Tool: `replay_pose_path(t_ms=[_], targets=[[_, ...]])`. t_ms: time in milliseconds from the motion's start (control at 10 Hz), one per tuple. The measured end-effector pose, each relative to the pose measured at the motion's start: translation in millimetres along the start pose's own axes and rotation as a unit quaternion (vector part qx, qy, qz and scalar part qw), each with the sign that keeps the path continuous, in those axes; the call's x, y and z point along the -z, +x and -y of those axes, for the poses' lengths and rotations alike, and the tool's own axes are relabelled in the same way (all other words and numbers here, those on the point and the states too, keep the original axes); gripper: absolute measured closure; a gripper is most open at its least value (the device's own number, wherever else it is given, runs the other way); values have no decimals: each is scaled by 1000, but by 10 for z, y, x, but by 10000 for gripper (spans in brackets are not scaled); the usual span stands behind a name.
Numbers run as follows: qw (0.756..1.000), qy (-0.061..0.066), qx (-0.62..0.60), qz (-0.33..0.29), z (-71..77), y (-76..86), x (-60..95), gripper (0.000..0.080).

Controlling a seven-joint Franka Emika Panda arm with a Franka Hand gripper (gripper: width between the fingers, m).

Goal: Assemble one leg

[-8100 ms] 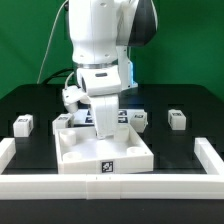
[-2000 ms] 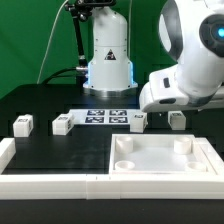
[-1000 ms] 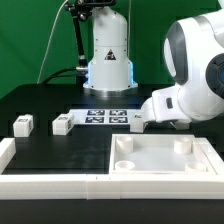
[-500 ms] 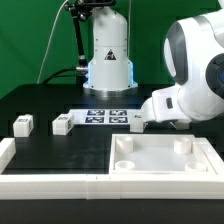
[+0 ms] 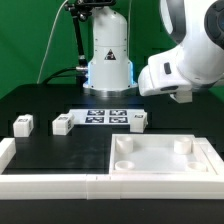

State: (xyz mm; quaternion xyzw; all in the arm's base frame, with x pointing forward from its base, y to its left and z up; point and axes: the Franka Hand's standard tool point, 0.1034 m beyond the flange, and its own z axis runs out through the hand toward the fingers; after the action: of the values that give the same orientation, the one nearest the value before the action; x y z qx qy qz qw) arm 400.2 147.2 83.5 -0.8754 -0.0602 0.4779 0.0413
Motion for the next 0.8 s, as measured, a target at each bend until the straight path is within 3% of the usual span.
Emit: replay_pose_path(t_ms=[200, 400, 500, 700, 800], targets=[[1000, 1, -1, -28, 2, 69, 26, 509], [991, -5, -5, -134, -21, 90, 89, 509], [986, -5, 9, -167, -114, 94, 169, 509], [968, -5, 9, -251, -207, 120, 473, 509], [952, -10, 9, -304, -208, 150, 455, 509]])
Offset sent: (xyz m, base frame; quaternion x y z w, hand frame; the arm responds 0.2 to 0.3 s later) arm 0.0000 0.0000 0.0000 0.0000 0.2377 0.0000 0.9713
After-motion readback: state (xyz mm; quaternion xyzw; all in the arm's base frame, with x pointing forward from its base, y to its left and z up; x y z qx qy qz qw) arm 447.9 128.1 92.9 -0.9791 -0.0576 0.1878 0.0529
